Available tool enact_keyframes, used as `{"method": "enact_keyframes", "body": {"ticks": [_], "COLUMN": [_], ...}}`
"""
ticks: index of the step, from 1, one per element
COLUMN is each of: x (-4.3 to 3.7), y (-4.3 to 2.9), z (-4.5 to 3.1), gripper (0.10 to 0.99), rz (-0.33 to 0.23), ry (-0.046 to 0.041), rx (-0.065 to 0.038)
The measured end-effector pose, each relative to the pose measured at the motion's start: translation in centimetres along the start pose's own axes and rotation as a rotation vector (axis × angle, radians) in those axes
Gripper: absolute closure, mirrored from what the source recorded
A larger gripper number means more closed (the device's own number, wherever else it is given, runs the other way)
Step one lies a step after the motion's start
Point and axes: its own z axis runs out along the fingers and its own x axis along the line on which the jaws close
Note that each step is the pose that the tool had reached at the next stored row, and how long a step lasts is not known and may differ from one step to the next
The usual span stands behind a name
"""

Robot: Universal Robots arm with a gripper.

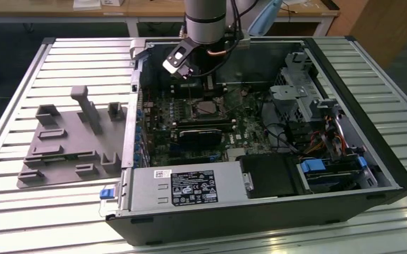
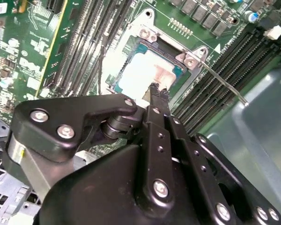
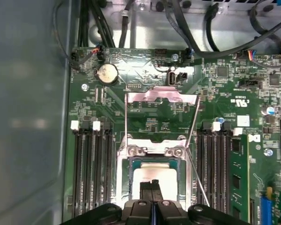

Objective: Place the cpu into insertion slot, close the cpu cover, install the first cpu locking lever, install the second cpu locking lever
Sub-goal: 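Place the cpu into insertion slot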

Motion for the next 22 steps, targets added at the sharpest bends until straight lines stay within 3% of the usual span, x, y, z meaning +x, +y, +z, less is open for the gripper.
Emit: {"method": "enact_keyframes", "body": {"ticks": [7,18,22], "x": [-0.08,-1.07,-1.16], "y": [0.12,0.32,0.36], "z": [-1.38,-1.65,-2.13], "gripper": [0.984,0.984,0.984], "rz": [0.001,0.010,0.012], "ry": [0.0025,0.0019,0.0019], "rx": [0.000,0.000,0.000]}}
